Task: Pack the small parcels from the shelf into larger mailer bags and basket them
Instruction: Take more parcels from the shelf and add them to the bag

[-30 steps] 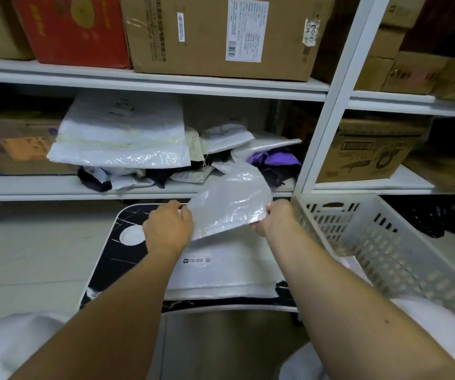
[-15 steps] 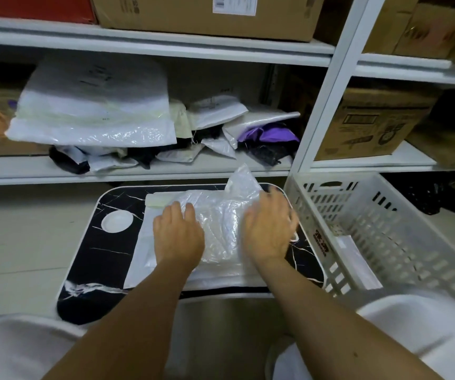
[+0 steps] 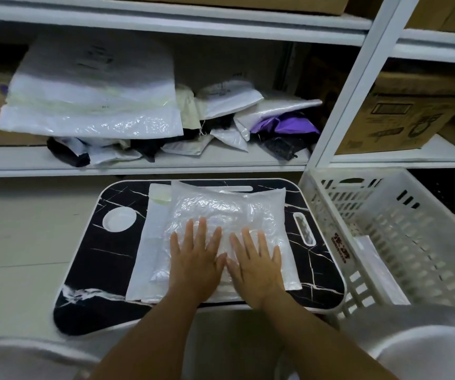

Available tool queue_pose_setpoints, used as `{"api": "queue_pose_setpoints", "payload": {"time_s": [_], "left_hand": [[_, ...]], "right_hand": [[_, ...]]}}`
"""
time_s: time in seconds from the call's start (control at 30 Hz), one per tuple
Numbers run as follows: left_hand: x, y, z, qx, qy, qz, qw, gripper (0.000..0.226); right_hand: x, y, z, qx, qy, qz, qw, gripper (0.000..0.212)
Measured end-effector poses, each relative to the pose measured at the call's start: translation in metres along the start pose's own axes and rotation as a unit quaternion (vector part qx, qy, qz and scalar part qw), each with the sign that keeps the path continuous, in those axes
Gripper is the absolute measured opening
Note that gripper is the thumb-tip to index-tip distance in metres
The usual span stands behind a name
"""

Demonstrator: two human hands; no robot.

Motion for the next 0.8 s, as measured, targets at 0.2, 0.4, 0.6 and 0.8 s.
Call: {"api": "queue_pose_setpoints", "payload": {"time_s": [0.2,0.4,0.6,0.8], "left_hand": [[-0.005,-0.01,0.002,-0.01,-0.004,-0.036,0.999,0.064],[-0.039,-0.049,0.014,-0.017,0.01,0.002,1.0,0.042],[-0.051,-0.029,0.0,-0.06,0.033,-0.044,0.997,0.062],[-0.059,-0.009,-0.008,-0.016,0.01,-0.119,0.993,0.059]], "right_hand": [[-0.002,-0.008,-0.001,-0.019,0.002,-0.008,1.0,0.061],[-0.034,-0.056,-0.014,0.049,0.016,0.078,0.996,0.037],[-0.055,-0.045,-0.013,0.028,-0.037,0.07,0.996,0.048],[-0.065,-0.025,0.001,0.007,-0.017,-0.029,0.999,0.051]]}}
Point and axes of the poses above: each hand's wrist, its own x-axis away from the middle knuckle, its own y-axis out of the palm, z = x × y, the point moved 5 cm from there along -x, towards the middle knuckle, and after that the axes turned 4 degrees about x, right-handed, at the moved point
